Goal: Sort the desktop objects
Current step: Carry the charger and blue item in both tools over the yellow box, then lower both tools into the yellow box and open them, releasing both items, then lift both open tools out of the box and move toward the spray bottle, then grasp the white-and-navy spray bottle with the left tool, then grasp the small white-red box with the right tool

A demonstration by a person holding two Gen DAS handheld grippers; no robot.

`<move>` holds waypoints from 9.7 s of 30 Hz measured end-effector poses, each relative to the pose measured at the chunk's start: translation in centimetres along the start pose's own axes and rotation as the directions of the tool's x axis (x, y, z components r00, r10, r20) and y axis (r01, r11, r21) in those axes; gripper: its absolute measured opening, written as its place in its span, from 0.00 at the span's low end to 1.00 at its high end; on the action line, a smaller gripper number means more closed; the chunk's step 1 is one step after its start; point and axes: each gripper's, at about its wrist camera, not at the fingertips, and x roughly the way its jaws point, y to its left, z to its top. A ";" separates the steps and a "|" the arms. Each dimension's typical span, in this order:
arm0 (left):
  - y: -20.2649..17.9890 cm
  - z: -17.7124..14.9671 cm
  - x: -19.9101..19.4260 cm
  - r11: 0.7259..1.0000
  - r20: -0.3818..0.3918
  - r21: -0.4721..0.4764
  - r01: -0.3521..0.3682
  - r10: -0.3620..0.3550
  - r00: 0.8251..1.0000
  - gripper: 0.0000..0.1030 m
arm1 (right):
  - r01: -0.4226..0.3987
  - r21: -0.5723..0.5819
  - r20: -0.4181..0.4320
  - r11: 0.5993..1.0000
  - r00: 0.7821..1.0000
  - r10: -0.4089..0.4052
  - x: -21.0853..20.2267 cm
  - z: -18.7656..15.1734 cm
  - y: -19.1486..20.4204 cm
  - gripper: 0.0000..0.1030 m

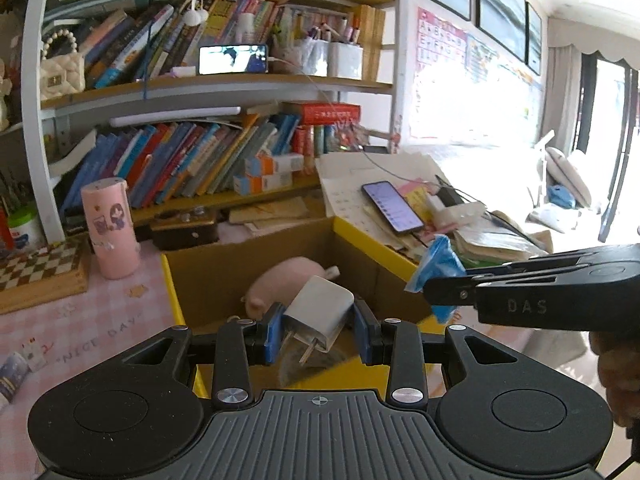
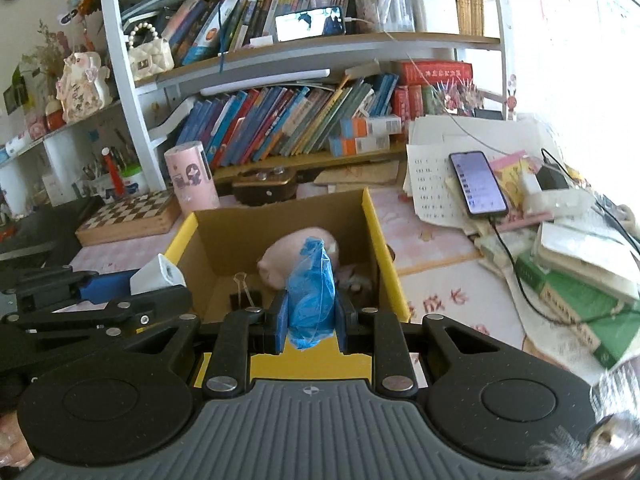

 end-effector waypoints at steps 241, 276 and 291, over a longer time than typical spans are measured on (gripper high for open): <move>32.2 -9.5 1.4 0.811 -0.289 -0.253 -0.528 0.457 0.841 0.75 | -0.324 -0.160 -0.322 0.932 0.910 0.261 26.7 1.0 29.1 0.62; 34.5 -10.0 1.6 0.778 -0.342 -0.284 -0.560 0.463 0.817 0.30 | -0.412 -0.241 -0.371 0.879 0.876 0.308 31.3 1.2 32.6 0.62; 33.5 -9.5 -0.6 0.750 -0.317 -0.328 -0.575 0.486 0.814 0.30 | -0.436 -0.381 -0.379 0.815 0.878 0.292 33.8 -0.1 35.9 0.37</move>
